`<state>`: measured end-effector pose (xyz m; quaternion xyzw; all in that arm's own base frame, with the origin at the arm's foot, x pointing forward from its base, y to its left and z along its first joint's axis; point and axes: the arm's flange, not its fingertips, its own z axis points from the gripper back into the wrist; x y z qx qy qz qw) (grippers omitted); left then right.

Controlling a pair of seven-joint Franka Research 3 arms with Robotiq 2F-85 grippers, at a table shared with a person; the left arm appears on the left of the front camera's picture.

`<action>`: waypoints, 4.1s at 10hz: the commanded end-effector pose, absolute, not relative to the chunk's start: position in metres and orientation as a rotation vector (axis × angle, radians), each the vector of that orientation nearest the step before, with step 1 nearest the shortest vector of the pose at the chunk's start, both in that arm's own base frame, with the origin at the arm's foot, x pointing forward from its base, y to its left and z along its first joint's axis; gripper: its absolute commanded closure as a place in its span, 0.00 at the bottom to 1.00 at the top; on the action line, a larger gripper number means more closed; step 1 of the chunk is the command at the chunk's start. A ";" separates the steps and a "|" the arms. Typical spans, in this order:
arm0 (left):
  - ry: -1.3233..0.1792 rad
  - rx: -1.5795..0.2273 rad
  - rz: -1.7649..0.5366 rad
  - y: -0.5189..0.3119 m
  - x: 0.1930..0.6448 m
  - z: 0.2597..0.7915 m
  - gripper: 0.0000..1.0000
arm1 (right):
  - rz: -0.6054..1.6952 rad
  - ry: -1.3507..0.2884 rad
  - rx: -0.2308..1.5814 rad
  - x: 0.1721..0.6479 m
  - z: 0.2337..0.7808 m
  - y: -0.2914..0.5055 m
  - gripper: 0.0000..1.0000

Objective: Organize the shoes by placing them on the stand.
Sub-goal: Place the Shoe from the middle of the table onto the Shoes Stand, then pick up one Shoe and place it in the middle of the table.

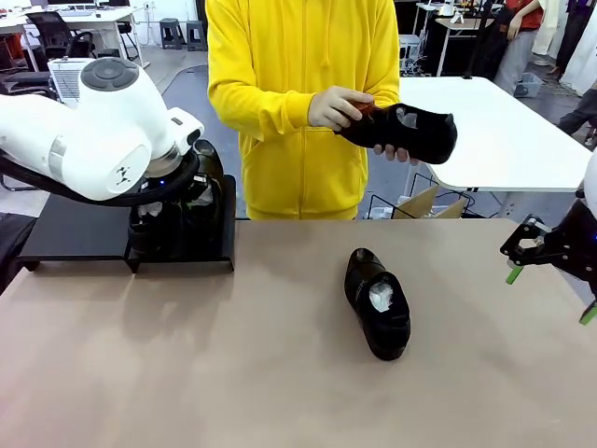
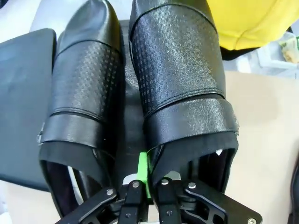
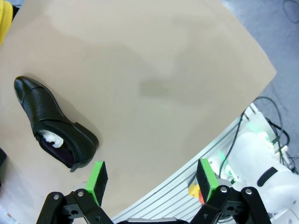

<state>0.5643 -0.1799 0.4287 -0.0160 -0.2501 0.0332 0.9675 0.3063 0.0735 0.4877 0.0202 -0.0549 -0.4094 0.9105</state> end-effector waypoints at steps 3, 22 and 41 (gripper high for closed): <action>-0.491 -0.014 0.066 -0.184 0.568 0.431 0.21 | -0.842 -0.125 0.044 0.308 0.488 0.075 0.00; -0.437 -0.093 0.104 -0.190 0.471 0.494 0.00 | -0.842 -0.125 0.044 0.308 0.488 0.075 0.00; -0.163 -0.249 -0.144 -0.201 0.398 0.511 0.00 | -0.084 -0.226 -0.084 0.366 0.414 0.210 0.00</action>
